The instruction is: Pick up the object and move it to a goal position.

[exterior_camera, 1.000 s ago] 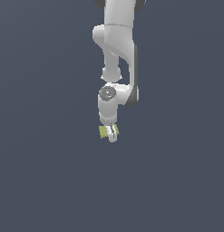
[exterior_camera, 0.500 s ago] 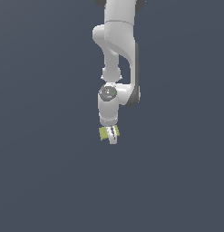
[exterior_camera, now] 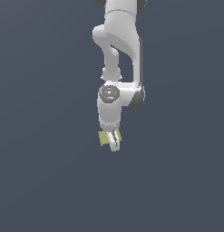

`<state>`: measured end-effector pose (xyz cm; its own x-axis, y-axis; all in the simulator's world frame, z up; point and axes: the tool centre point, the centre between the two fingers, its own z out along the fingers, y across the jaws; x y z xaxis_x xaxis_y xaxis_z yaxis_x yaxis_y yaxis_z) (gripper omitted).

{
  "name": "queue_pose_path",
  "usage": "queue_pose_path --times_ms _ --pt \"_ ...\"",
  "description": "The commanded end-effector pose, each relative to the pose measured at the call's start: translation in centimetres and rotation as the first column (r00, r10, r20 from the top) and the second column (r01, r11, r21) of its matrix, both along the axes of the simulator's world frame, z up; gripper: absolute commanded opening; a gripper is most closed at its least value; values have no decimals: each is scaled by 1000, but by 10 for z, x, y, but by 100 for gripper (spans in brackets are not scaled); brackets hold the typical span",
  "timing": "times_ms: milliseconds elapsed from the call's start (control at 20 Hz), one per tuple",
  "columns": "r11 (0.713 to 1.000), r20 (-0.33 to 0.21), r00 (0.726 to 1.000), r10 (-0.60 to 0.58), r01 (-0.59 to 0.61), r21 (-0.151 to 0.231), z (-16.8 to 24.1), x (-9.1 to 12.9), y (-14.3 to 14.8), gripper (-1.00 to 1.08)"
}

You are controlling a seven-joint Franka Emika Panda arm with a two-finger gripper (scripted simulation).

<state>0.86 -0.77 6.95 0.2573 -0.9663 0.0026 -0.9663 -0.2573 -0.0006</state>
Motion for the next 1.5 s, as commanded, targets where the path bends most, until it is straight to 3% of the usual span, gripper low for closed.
queue_pose_path --times_ms 0,750,1450 --pt "1000 1 1000 0 0 -1 14 16 2 -100" --pt "1000 -1 1000 0 0 1 74 94 11 -100" --pt "1000 -1 1000 0 0 2 93 121 14 -100"
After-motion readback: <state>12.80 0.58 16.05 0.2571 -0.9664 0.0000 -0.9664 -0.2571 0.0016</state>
